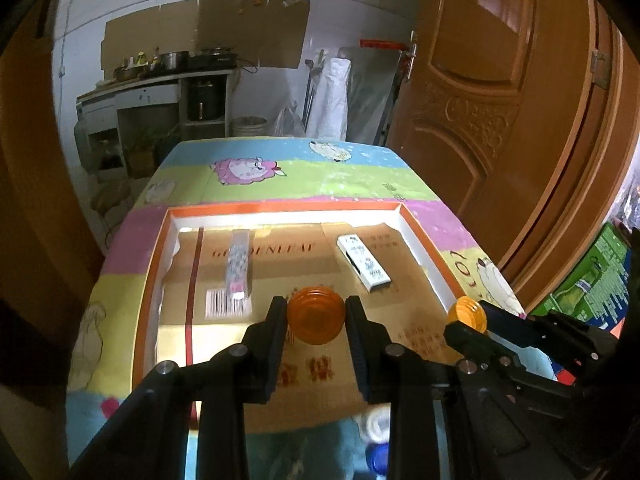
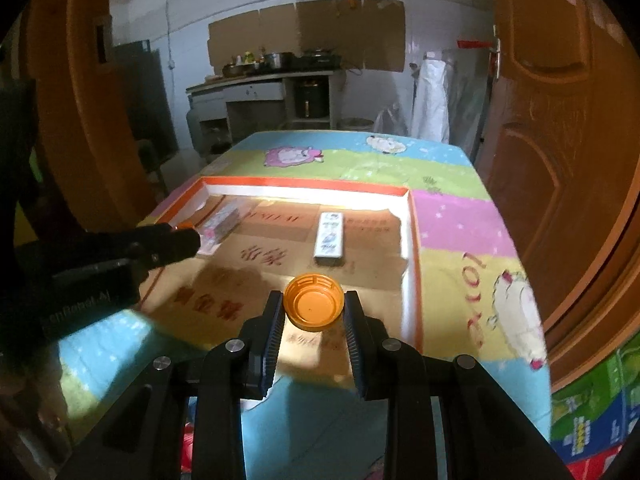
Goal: Organize rigid objects
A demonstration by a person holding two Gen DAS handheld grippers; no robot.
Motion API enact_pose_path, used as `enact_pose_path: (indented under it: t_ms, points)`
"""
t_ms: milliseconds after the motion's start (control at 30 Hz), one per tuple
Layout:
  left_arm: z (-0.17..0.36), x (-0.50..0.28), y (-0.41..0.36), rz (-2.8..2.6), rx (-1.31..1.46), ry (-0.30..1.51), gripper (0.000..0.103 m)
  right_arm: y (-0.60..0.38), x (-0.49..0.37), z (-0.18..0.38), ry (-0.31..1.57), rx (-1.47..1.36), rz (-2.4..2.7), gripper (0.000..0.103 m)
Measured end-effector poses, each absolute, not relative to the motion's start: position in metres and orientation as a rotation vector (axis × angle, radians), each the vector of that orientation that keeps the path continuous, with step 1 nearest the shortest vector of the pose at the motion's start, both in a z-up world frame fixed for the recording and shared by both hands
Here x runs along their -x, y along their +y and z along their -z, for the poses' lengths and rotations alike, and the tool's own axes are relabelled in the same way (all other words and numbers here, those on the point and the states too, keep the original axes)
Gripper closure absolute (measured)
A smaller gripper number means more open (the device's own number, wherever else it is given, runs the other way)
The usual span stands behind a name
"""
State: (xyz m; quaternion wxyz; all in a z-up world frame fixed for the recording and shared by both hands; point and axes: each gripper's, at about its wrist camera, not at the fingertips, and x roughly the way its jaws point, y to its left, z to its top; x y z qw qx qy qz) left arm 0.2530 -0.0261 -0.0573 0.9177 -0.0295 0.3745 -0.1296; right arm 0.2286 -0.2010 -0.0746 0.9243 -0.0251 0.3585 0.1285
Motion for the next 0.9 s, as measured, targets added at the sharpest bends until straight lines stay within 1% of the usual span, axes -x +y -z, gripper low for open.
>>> enact_pose_path:
  t_ms: [200, 400, 900]
  points:
    - [0.06, -0.28, -0.034, 0.262, 0.033, 0.797, 0.073, -0.211, -0.259, 0.076, 0.761, 0.064, -0.26, 0.073]
    - [0.074, -0.304, -0.04, 0.258, 0.018, 0.843, 0.073, -0.215, -0.283, 0.087, 0.801, 0.042, -0.265, 0.073]
    - [0.11, -0.327, -0.039, 0.233, 0.031, 0.932, 0.073, -0.212, -0.302, 0.116, 0.862, 0.023, -0.281, 0.073]
